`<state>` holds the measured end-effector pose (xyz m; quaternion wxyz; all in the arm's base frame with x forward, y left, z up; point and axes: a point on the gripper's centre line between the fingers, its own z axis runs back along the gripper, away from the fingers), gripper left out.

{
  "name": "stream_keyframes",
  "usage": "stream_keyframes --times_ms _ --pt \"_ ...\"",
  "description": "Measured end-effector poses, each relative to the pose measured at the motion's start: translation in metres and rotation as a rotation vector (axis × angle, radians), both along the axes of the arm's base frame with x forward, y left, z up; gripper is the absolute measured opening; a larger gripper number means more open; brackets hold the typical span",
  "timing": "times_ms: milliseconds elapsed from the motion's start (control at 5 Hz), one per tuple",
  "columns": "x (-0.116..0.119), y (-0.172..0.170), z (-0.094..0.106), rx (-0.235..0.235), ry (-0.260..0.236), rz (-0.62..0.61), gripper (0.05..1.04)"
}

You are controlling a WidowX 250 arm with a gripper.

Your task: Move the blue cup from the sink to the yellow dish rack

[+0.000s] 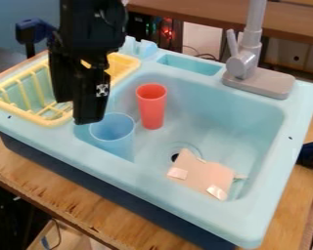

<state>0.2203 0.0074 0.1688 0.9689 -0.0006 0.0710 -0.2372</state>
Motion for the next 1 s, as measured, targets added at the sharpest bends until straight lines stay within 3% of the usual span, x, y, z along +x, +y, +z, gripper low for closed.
stream_keyframes --times_ms 400,1000 --pt "0.008 -0.005 -0.004 -0.025 -0.030 0.014 1.000" --pt "0.023 -0.006 -0.017 -0.025 -0.023 0.053 1.000"
